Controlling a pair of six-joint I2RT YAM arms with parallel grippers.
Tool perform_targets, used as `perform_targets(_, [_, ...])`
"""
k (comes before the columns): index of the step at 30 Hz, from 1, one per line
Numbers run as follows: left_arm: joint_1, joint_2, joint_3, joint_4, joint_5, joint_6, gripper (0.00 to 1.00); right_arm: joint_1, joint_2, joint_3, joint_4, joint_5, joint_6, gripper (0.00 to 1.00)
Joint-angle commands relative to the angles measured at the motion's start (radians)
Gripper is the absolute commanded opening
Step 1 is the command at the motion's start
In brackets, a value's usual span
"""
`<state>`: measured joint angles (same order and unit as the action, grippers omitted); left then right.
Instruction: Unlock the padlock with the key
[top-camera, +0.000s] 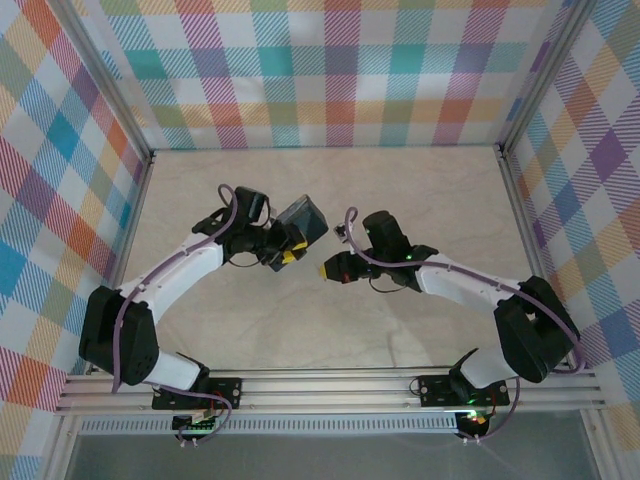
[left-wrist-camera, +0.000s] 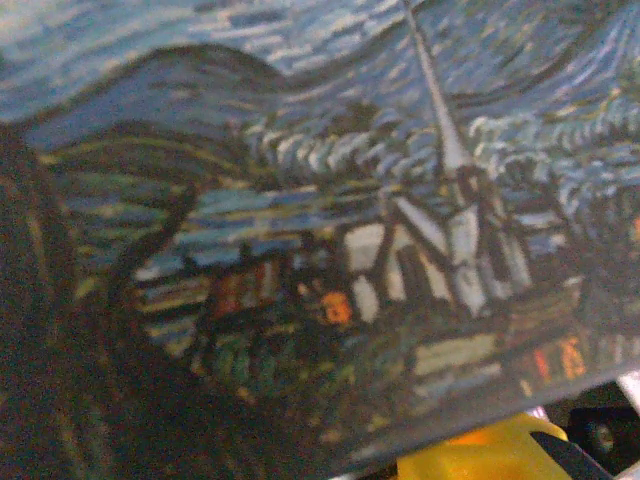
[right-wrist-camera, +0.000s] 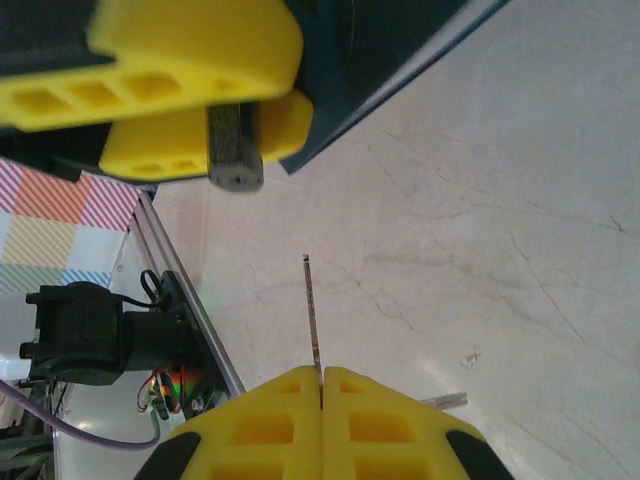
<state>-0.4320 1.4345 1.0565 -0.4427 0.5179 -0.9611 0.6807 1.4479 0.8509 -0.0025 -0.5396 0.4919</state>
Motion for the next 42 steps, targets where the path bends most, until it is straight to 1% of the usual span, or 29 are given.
perform_targets(1, [0.017,-0.033,-0.013,0.019,0.047,-0.004,0.02,0.007,0.009,0.036,0.004,-0.033,-0.049,0.0])
perform_targets(6, [0.025,-0.039,-0.012,0.02,0.053,-0.001,0.01,0.016,-0.002,0.04,0.004,-0.036,-0.06,0.0])
perform_targets(18, [0.029,-0.047,-0.024,0.03,0.059,-0.009,0.01,0.053,0.039,0.077,-0.005,-0.023,-0.079,0.0])
perform_targets(42, [0.032,-0.09,-0.08,0.041,0.072,-0.01,0.0,0.065,0.076,0.094,0.023,-0.014,-0.062,0.0])
